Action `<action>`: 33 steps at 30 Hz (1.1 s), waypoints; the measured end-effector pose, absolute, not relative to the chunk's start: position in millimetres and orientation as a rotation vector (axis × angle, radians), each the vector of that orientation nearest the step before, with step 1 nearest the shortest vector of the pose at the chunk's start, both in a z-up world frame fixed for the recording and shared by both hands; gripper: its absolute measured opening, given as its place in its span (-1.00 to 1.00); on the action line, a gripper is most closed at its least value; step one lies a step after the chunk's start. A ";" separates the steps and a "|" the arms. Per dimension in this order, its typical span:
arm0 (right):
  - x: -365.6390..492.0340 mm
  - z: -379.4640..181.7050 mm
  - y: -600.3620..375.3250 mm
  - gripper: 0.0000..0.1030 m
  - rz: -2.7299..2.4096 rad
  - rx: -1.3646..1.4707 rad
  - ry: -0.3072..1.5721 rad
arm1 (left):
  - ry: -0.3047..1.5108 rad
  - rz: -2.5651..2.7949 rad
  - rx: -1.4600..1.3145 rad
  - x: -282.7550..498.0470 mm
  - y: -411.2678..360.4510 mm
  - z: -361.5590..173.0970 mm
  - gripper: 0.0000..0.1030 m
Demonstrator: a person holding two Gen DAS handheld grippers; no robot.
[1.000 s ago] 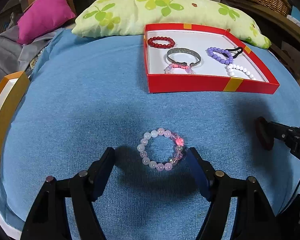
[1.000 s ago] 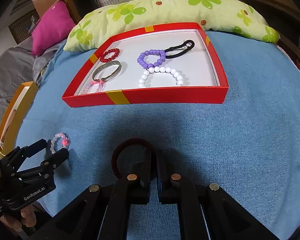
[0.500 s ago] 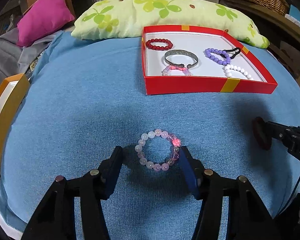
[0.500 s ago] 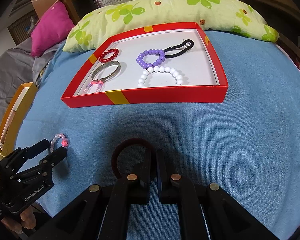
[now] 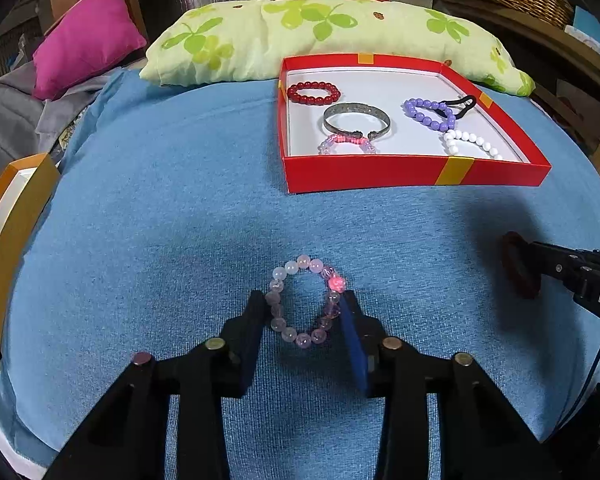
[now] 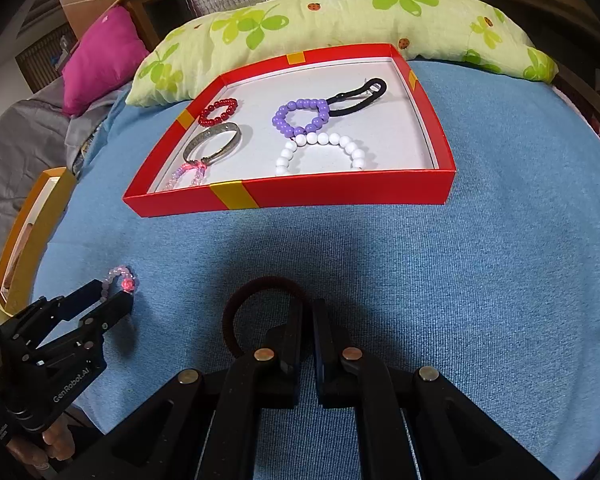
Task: Organize jewelry
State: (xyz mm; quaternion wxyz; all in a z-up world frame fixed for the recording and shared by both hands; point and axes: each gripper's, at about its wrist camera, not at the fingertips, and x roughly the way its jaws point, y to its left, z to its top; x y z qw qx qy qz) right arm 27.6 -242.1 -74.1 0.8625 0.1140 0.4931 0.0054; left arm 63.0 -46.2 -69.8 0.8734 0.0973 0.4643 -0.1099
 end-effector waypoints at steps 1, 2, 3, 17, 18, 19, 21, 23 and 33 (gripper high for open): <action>27.6 -73.9 -242.4 -0.87 0.012 0.241 1.034 | 0.970 -0.232 0.202 62.9 -46.2 -69.5 -0.34; 27.6 -74.0 -242.5 -0.87 0.012 0.244 1.034 | 0.970 -0.236 0.200 63.0 -45.7 -69.2 -0.38; 27.5 -74.0 -242.9 -0.87 0.013 0.246 1.033 | 0.971 -0.238 0.197 63.1 -45.1 -68.8 -0.41; 24.6 -74.8 -248.2 -0.87 0.037 0.280 1.043 | 0.992 -0.269 0.109 65.0 -25.2 -64.7 -0.48; 23.6 -74.7 -248.9 -0.87 0.041 0.282 1.043 | 0.994 -0.276 0.108 64.7 -24.8 -64.6 -0.47; 23.1 -74.9 -249.5 -0.87 0.046 0.284 1.043 | 0.997 -0.281 0.108 64.2 -24.7 -64.6 -0.47; 21.6 -75.0 -250.0 -0.86 0.053 0.283 1.044 | 1.001 -0.292 0.109 63.1 -24.4 -64.7 -0.38; 20.2 -74.8 -249.8 -0.86 0.062 0.273 1.044 | 1.008 -0.306 0.105 62.2 -24.3 -64.8 -0.15; 13.1 -72.2 -255.3 -0.72 0.133 0.252 1.065 | 1.027 -0.358 0.133 55.7 -28.5 -65.9 0.28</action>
